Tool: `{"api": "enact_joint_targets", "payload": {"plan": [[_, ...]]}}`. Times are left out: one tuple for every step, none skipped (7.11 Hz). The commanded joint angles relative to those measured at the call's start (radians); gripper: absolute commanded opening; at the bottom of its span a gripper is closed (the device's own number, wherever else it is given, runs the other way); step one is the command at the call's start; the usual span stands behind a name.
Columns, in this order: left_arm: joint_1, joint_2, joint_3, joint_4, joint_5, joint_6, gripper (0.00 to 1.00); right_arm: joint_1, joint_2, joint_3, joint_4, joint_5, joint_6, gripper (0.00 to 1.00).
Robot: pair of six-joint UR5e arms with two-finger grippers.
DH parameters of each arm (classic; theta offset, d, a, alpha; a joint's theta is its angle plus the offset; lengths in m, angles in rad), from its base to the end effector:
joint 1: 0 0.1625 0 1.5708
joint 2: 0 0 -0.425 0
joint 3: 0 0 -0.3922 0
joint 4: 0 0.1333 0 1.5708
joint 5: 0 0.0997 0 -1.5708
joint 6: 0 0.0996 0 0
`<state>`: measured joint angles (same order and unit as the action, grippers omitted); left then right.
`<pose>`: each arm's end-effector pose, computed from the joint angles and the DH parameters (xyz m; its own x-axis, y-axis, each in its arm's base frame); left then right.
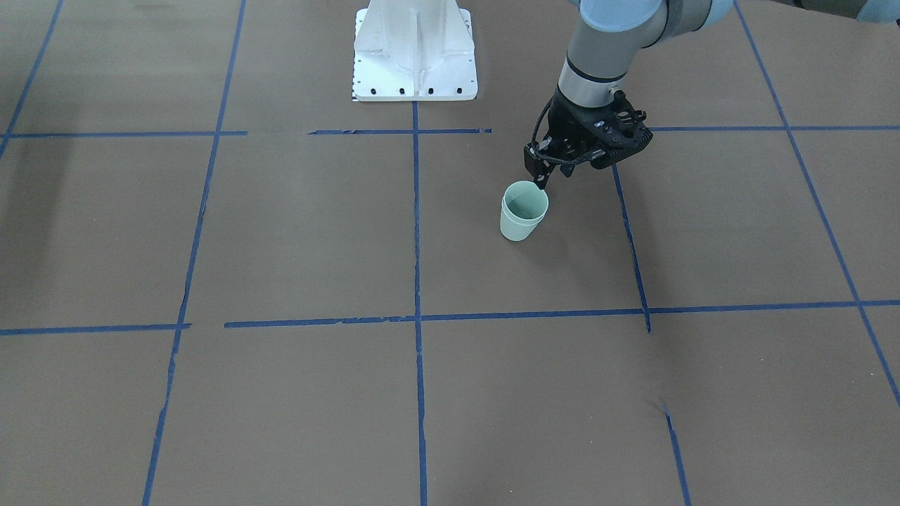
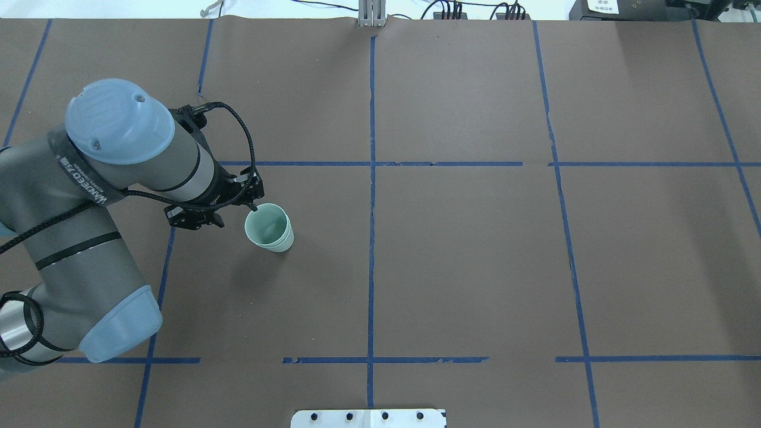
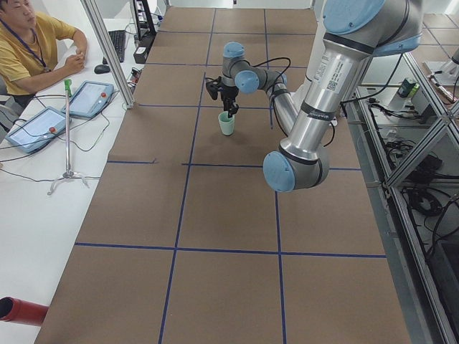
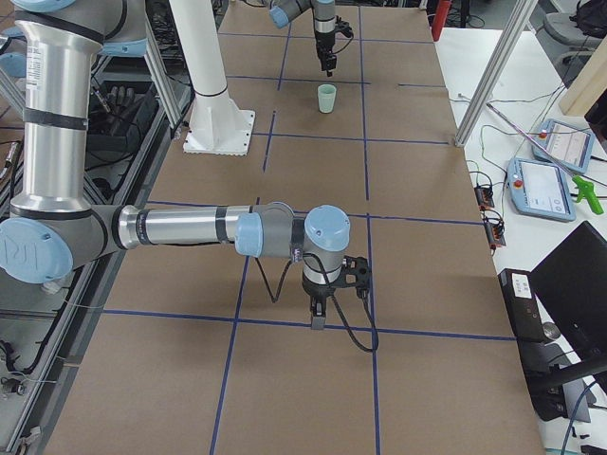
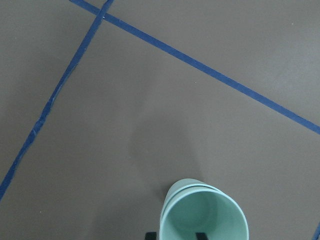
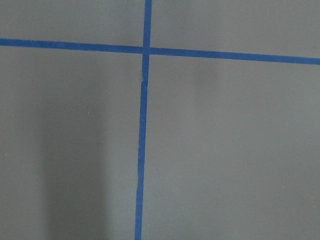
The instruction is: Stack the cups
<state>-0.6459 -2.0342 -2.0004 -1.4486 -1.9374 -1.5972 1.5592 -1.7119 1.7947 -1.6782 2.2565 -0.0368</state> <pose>0.3982 -0.4224 0.2344 0.5631 -0.4553 -0.6897 0.3775 0.8841 -0.2754 0.0653 -0.4296 0.6304 0.7732 -0.0302 0.6335 0.0401 0.9992 -0.0013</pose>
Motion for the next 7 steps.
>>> {"api": "enact_joint_targets", "payload": {"plan": [[0.000, -0.001, -0.006, -0.006, -0.002, 0.011, 0.91, 0.001, 0.000, 0.000, 0.000, 0.000, 0.000, 1.00], [-0.006, 0.008, -0.014, -0.010, -0.006, 0.025, 0.94, 0.001, 0.000, 0.000, 0.000, 0.000, 0.000, 1.00], [-0.020, 0.028, -0.017, -0.048, -0.015, 0.136, 1.00, 0.001, 0.000, 0.000, 0.000, 0.000, 0.000, 1.00], [-0.032, 0.076, -0.017, -0.083, -0.021, 0.196, 1.00, -0.001, 0.000, 0.000, 0.000, 0.000, 0.000, 1.00], [-0.110, 0.145, -0.017, -0.146, -0.113, 0.327, 1.00, 0.001, 0.000, 0.000, 0.000, 0.000, 0.000, 1.00], [-0.168, 0.210, -0.015, -0.165, -0.147, 0.436, 1.00, -0.001, 0.000, 0.000, 0.000, 0.000, 0.000, 1.00], [-0.225, 0.276, -0.005, -0.170, -0.150, 0.586, 1.00, 0.001, 0.000, 0.000, 0.000, 0.000, 0.000, 1.00]]}}
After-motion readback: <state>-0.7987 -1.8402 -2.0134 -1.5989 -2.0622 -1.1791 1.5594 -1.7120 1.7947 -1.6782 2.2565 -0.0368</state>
